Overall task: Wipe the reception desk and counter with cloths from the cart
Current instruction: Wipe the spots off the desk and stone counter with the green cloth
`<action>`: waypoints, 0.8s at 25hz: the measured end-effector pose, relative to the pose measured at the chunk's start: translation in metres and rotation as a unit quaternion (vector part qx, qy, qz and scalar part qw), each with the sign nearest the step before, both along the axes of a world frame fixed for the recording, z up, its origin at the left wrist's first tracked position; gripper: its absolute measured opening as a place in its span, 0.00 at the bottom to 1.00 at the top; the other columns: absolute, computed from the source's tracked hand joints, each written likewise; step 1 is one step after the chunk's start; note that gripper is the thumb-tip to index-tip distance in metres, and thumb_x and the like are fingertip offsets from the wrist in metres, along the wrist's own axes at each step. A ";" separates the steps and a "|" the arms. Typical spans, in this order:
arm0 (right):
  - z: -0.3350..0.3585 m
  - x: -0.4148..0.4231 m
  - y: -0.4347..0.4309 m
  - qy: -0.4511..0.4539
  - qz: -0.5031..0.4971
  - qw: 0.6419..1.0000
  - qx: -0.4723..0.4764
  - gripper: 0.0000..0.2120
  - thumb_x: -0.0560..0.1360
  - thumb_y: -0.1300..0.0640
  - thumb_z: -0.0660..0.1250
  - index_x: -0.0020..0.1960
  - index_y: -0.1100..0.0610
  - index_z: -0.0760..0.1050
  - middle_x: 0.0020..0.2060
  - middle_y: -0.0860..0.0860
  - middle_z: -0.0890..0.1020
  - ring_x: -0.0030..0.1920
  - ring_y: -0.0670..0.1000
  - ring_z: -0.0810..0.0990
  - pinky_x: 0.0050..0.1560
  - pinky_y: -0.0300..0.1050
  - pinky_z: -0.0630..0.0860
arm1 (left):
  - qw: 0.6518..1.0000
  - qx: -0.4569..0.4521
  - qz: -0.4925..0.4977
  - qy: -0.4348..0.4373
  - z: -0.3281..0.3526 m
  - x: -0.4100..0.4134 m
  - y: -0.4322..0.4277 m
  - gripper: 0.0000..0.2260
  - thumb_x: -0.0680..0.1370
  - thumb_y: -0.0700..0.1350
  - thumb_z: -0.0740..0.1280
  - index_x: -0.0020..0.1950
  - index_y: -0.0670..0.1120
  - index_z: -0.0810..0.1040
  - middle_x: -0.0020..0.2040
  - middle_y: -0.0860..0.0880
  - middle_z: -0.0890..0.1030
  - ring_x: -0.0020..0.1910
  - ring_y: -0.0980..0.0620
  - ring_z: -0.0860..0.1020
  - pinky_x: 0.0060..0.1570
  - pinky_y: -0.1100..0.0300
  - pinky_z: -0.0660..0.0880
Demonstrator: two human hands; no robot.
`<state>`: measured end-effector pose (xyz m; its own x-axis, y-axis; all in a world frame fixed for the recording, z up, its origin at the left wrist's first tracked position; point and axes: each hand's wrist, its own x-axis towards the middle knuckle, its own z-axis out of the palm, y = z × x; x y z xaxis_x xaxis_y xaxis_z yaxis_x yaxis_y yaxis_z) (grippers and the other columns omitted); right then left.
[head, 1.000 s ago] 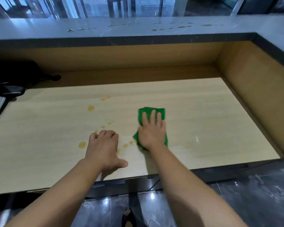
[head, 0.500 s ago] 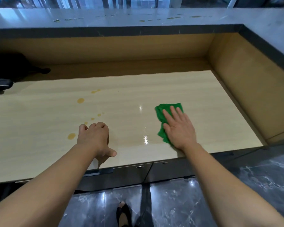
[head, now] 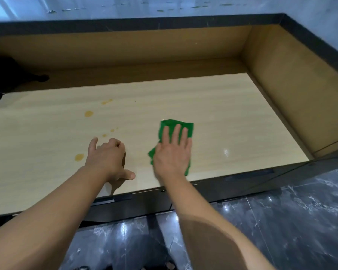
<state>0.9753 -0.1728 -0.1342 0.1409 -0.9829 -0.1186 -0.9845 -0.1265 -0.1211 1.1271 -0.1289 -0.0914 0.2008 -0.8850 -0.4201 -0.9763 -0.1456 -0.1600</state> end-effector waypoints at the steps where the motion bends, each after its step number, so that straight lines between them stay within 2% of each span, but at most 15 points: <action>1: -0.001 0.020 0.011 -0.006 0.038 0.999 0.006 0.28 0.82 0.47 0.43 0.79 0.52 0.38 0.77 0.58 0.39 0.77 0.61 0.37 0.76 0.59 0.40 | 1.000 -0.003 -0.002 0.003 -0.001 0.001 0.000 0.30 0.67 0.70 0.67 0.59 0.51 0.71 0.70 0.51 0.65 0.66 0.51 0.70 0.73 0.44 0.40; 4: -0.001 0.036 0.020 -0.016 0.138 0.990 0.023 0.28 0.82 0.47 0.45 0.79 0.50 0.40 0.78 0.56 0.41 0.78 0.58 0.37 0.76 0.57 0.39 | 1.000 -0.002 -0.003 0.002 -0.001 0.001 -0.001 0.27 0.67 0.69 0.68 0.54 0.51 0.71 0.70 0.51 0.66 0.65 0.51 0.71 0.73 0.43 0.41; 6: 0.000 0.011 0.011 -0.017 0.203 0.979 0.015 0.27 0.82 0.46 0.46 0.79 0.47 0.43 0.79 0.53 0.43 0.78 0.54 0.38 0.77 0.53 0.39 | 1.000 0.002 -0.003 -0.006 -0.001 0.001 -0.002 0.29 0.66 0.70 0.67 0.56 0.51 0.71 0.70 0.51 0.66 0.65 0.50 0.71 0.72 0.42 0.40; 8: 0.001 -0.030 -0.003 -0.016 0.227 0.974 0.007 0.28 0.80 0.43 0.43 0.79 0.45 0.45 0.79 0.50 0.45 0.78 0.52 0.40 0.77 0.50 0.40 | 1.000 0.007 -0.008 -0.015 -0.001 0.000 -0.002 0.33 0.67 0.71 0.66 0.61 0.49 0.70 0.71 0.50 0.65 0.66 0.50 0.71 0.73 0.41 0.40; 11: 0.001 -0.098 -0.024 -0.006 0.149 0.989 -0.013 0.31 0.76 0.40 0.40 0.79 0.45 0.48 0.79 0.50 0.48 0.79 0.51 0.44 0.77 0.48 0.43 | 1.000 0.002 -0.012 -0.017 0.001 0.001 -0.001 0.36 0.67 0.70 0.66 0.66 0.49 0.68 0.72 0.50 0.65 0.66 0.50 0.71 0.73 0.41 0.39; 14: 0.001 -0.135 -0.040 0.011 0.060 0.998 -0.009 0.28 0.81 0.44 0.47 0.79 0.48 0.47 0.79 0.52 0.48 0.79 0.53 0.45 0.77 0.49 0.47 | 0.999 -0.033 -0.009 0.009 0.004 0.002 0.003 0.36 0.67 0.70 0.66 0.67 0.49 0.68 0.72 0.51 0.65 0.66 0.50 0.71 0.73 0.42 0.39; 16: 0.003 -0.130 -0.042 0.011 0.011 1.000 -0.007 0.27 0.82 0.47 0.48 0.80 0.50 0.47 0.79 0.54 0.49 0.78 0.55 0.46 0.77 0.51 0.48 | 0.994 -0.080 -0.001 0.070 0.003 0.008 0.014 0.39 0.66 0.69 0.67 0.70 0.49 0.66 0.73 0.52 0.64 0.70 0.51 0.67 0.73 0.43 0.40; 18: 0.004 -0.102 -0.038 0.011 -0.048 0.999 -0.001 0.27 0.83 0.49 0.47 0.80 0.51 0.45 0.79 0.56 0.47 0.78 0.57 0.45 0.76 0.52 0.48 | 0.984 -0.121 0.031 0.131 0.002 0.026 0.034 0.45 0.66 0.69 0.67 0.76 0.49 0.57 0.77 0.52 0.59 0.74 0.52 0.60 0.73 0.44 0.41; 20: 0.007 -0.062 -0.031 -0.001 -0.100 0.995 0.011 0.27 0.83 0.51 0.46 0.80 0.53 0.43 0.79 0.57 0.45 0.78 0.59 0.43 0.76 0.54 0.46 | 0.977 -0.123 0.081 0.157 0.003 0.054 0.053 0.48 0.65 0.67 0.67 0.78 0.49 0.52 0.78 0.52 0.57 0.76 0.53 0.55 0.73 0.47 0.42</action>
<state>0.9134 -0.2041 -0.1267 -0.0564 -0.9884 -0.1407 -0.9896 0.0740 -0.1230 1.1809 -0.0762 -0.0887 0.2415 -0.9343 -0.2620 -0.9330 -0.2979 0.2020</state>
